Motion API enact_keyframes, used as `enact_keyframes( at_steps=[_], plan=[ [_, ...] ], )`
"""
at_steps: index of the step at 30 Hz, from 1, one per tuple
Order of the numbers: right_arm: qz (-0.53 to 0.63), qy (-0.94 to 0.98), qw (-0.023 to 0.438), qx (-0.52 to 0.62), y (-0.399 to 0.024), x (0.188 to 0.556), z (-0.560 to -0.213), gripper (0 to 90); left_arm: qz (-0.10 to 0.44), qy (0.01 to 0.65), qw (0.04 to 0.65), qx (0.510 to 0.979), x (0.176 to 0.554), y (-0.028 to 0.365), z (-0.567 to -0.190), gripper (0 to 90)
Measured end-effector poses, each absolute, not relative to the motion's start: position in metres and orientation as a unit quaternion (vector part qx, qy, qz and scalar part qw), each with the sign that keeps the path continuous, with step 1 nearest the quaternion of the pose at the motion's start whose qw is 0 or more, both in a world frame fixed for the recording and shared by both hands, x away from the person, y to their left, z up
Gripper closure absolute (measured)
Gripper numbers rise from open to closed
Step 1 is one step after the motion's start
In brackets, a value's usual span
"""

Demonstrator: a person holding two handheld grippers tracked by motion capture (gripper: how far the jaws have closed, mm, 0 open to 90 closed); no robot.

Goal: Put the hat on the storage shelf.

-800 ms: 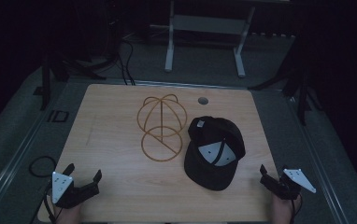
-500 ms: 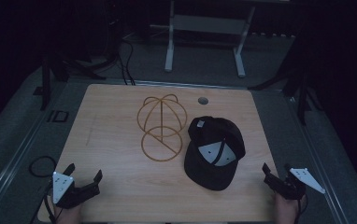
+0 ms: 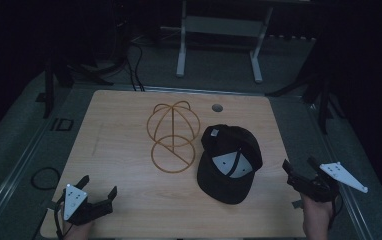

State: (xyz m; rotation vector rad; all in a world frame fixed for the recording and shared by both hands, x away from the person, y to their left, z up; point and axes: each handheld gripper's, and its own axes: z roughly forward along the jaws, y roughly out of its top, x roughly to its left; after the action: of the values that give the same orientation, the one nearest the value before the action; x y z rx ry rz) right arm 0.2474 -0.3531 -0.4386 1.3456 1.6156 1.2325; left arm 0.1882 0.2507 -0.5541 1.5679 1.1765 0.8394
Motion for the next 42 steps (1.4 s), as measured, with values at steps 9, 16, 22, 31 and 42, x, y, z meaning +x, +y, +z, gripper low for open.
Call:
enact_keyframes(
  at_steps=[9,16,22,31,42],
  plan=[
    [0.487,0.662,0.325,0.468,-0.314,0.265,-0.402,13.0,0.321,0.488,0.468,0.663,0.188,0.243,-0.551,1.6],
    [0.462,0.703,0.31,0.442,-0.285,0.285,-0.398,18.4,0.317,0.488,0.47,0.663,0.188,0.244,-0.551,1.6],
    [0.429,0.729,0.306,0.436,-0.267,0.304,-0.41,26.9,0.31,0.483,0.464,0.674,0.189,0.242,-0.552,1.6],
    [0.371,0.745,0.284,0.476,-0.256,0.334,-0.439,28.9,0.304,0.483,0.466,0.676,0.19,0.243,-0.553,1.6],
    [0.296,0.757,0.296,0.501,-0.252,0.353,-0.468,62.9,0.299,0.482,0.469,0.677,0.19,0.243,-0.553,1.6]
  ],
)
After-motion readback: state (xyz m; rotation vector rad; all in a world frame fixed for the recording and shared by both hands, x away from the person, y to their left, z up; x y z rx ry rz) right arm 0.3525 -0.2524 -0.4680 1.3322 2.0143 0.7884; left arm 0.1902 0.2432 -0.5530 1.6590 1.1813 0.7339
